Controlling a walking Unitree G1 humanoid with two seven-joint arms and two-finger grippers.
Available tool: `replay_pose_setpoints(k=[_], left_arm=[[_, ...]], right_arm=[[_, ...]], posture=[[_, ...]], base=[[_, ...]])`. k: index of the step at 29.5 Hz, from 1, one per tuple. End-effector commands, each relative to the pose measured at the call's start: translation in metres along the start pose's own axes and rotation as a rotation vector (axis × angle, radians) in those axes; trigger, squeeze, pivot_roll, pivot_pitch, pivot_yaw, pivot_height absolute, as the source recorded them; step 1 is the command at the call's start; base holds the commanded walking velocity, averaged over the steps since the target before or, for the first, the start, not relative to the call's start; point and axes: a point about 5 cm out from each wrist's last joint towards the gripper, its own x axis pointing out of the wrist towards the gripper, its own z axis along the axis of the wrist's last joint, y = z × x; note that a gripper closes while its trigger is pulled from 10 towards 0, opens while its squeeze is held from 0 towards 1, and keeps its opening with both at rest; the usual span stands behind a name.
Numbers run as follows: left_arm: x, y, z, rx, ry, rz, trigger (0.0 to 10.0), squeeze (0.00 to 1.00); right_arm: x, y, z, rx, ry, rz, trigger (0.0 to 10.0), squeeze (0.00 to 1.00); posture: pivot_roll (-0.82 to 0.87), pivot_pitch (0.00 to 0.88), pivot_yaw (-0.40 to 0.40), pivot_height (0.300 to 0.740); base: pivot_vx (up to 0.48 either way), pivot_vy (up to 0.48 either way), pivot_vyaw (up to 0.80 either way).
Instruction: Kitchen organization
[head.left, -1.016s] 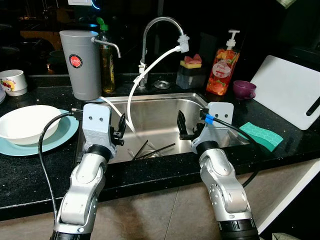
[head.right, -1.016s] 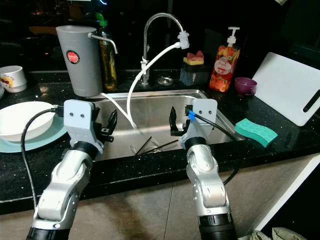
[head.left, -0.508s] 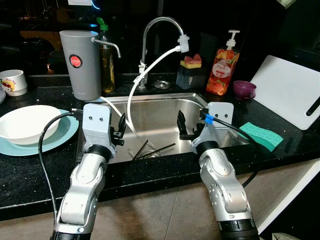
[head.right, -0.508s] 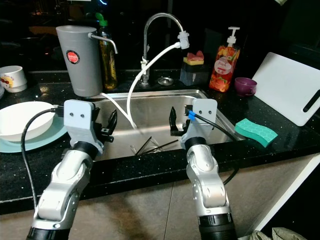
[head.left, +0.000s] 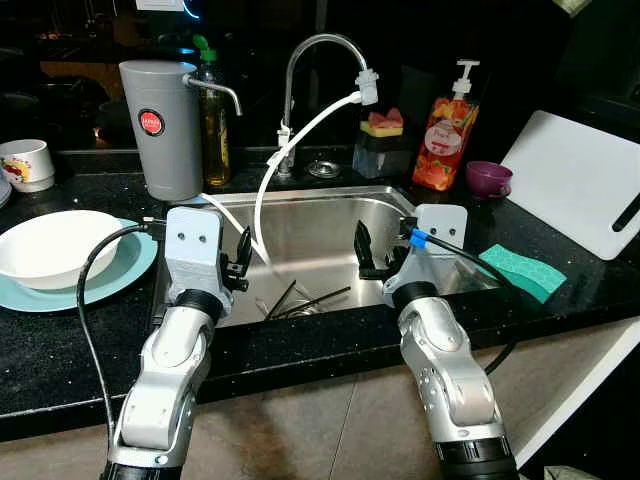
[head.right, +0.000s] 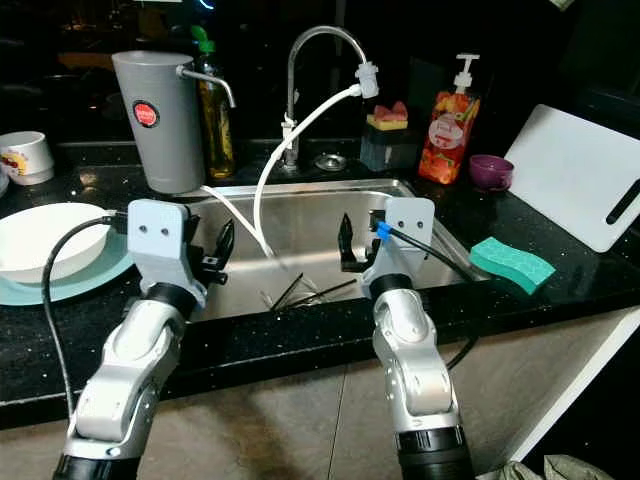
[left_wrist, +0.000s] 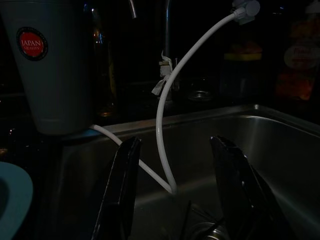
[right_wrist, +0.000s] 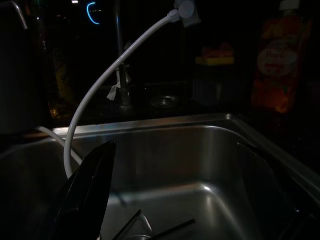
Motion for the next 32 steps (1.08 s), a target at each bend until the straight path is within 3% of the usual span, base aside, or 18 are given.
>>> replay_pose_setpoints(k=[1,32], left_arm=[[0.0010,-0.0030,-0.0010,0.000,0.004,-0.008,10.0,0.00],[0.0019,-0.0016,-0.0003,0.004,0.002,-0.006,10.0,0.00]], right_arm=[[-0.0004,-0.0020,0.0010,0.003,-0.005,-0.010,10.0,0.00],[-0.0002,-0.0018,0.0007,0.005,-0.006,-0.012,10.0,0.00]], posture=[[0.15,0.072,-0.073,0.740],[0.15,0.070,-0.071,0.740]], base=[[0.000,0.000,0.00],[0.000,0.000,0.00]])
